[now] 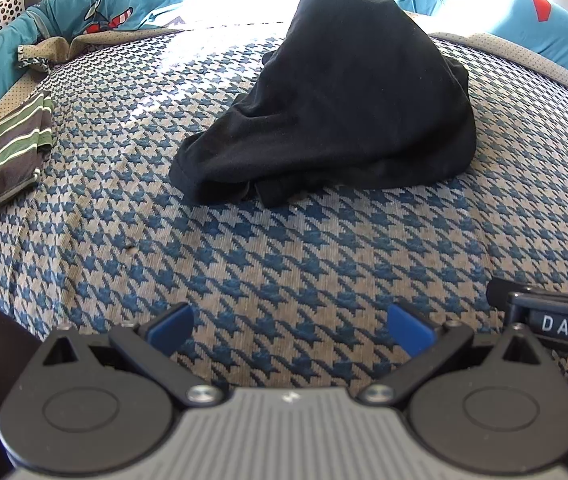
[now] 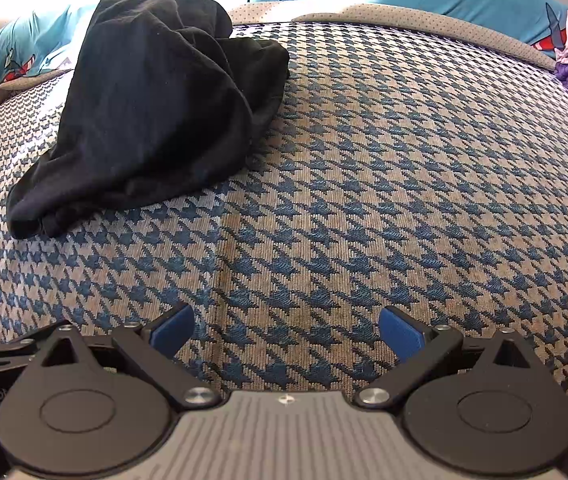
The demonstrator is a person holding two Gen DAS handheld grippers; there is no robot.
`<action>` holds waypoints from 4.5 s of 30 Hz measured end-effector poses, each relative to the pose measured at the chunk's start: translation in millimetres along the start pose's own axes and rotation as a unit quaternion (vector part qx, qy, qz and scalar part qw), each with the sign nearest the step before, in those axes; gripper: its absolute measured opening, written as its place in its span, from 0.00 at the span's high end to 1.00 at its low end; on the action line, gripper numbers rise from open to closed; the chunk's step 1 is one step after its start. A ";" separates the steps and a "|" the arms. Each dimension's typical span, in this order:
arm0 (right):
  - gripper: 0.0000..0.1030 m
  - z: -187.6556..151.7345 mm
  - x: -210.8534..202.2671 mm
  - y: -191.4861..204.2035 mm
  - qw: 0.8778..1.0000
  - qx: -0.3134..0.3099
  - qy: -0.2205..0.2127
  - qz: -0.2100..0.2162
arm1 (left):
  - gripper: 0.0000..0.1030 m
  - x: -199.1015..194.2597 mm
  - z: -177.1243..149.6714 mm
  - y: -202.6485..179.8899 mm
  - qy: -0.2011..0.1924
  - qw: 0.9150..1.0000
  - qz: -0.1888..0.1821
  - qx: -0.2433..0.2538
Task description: Fold clothes
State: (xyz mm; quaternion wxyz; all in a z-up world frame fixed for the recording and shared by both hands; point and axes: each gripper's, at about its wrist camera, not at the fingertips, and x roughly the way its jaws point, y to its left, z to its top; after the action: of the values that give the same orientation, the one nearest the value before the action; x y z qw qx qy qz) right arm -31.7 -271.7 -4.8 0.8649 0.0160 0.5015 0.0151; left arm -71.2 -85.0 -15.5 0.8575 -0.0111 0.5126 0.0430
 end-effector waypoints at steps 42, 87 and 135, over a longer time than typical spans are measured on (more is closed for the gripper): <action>0.07 44.6 14.7 62.2 0.983 -0.083 -0.071 0.149 | 0.00 41.6 121.1 86.6 -0.048 0.998 0.020 -0.043; 0.92 122.8 22.1 -9.4 0.975 0.030 -0.220 -0.016 | 0.00 95.0 157.1 83.7 -0.012 0.996 -0.036 -0.079; 0.94 138.3 38.7 7.9 0.965 0.080 -0.229 0.104 | 0.00 108.2 136.4 52.7 0.010 0.996 -0.083 -0.019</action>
State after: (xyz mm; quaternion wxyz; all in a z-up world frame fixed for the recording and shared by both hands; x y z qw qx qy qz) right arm 107.5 -263.9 30.7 0.9461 0.1402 0.2853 0.0611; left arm 95.1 -17.2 -44.7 0.8528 -0.0700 0.5171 -0.0188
